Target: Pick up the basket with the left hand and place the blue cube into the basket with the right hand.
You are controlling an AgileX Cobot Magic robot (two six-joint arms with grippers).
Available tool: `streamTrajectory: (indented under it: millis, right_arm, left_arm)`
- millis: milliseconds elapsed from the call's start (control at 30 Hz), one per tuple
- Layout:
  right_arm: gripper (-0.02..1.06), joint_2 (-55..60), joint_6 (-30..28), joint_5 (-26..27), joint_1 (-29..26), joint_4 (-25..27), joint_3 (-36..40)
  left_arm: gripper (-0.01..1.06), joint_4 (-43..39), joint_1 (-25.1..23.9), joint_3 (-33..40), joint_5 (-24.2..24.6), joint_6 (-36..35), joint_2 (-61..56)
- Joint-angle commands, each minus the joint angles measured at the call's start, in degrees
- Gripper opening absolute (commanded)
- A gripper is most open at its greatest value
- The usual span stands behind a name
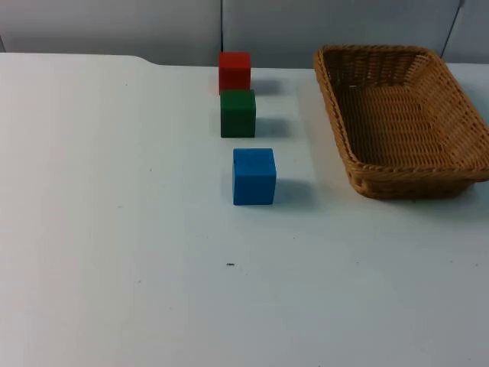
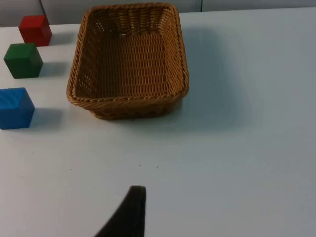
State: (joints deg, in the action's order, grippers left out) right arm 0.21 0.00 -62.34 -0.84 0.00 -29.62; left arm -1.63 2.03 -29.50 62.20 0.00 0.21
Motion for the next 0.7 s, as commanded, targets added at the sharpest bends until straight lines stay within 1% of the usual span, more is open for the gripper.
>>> streamTrajectory:
  millis: [0, 100, 367, 500, 600, 633, 667]
  right_arm:
    - [1.04, -0.21, 0.00, 0.49, -0.43, 0.00, 0.47]
    - [1.04, -0.21, 0.00, 0.49, -0.43, 0.00, 0.47]
    - [1.04, -0.21, 0.00, 0.49, -0.43, 0.00, 0.47]
    - [1.04, -0.21, 0.00, 0.49, -0.43, 0.00, 0.47]
    - [1.04, -0.21, 0.00, 0.49, -0.43, 0.00, 0.47]
    - [1.04, -0.21, 0.00, 0.49, -0.43, 0.00, 0.47]
    - [1.04, -0.21, 0.00, 0.49, -0.43, 0.00, 0.47]
  left_arm:
    - [1.05, 0.36, 0.39, 0.14, -0.46, -0.36, -0.21]
    - [1.05, 1.31, 0.39, 0.14, -0.46, -0.36, -0.21]
    - [1.05, 8.09, 0.39, 0.14, -0.57, -0.36, -0.13]
    - [1.05, 10.71, 0.39, -1.17, -1.26, -0.36, 2.96]
    - [1.05, 14.16, 0.39, -3.60, -3.31, 0.00, 7.39]
    - [1.05, 15.96, 0.39, -4.52, -4.09, 1.39, 9.17]
    - [1.05, 15.96, 0.39, -4.52, -4.09, 1.39, 9.17]
